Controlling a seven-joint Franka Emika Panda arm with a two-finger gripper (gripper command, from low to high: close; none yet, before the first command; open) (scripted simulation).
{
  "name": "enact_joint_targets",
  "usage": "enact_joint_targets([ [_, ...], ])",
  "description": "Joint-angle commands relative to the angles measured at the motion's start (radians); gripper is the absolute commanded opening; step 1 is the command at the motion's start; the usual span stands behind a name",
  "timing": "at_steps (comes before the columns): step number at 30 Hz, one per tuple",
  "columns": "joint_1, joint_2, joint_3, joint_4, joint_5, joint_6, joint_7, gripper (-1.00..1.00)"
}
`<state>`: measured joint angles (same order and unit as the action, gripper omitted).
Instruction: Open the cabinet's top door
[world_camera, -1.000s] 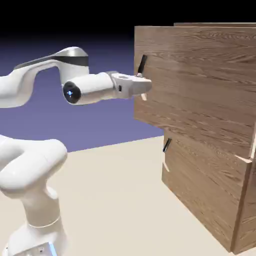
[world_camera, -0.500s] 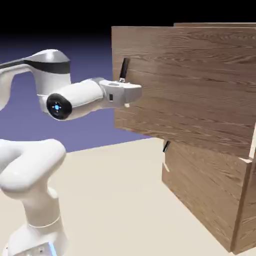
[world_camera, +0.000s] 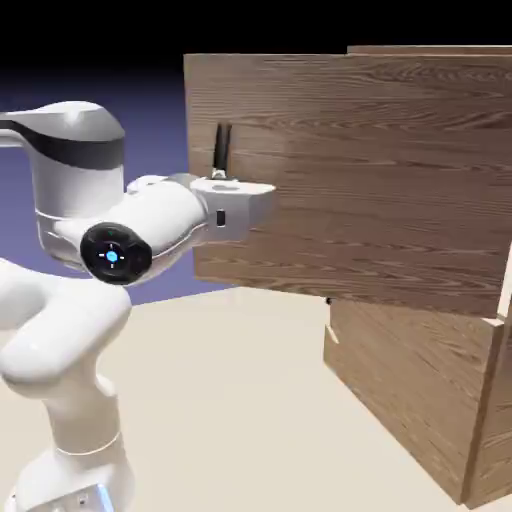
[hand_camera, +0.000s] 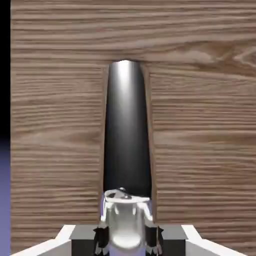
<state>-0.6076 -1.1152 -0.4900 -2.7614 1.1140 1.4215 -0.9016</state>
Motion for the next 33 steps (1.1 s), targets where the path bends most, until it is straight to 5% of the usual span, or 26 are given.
enact_joint_targets([
  [1,0.019,0.032,-0.036,0.028,-0.030,-0.029,-0.013,-1.00],
  [18,0.561,0.478,-0.640,0.600,-0.322,-0.515,-0.189,-1.00],
  [33,1.104,0.446,-1.062,0.958,-0.418,-0.693,-0.141,-1.00],
])
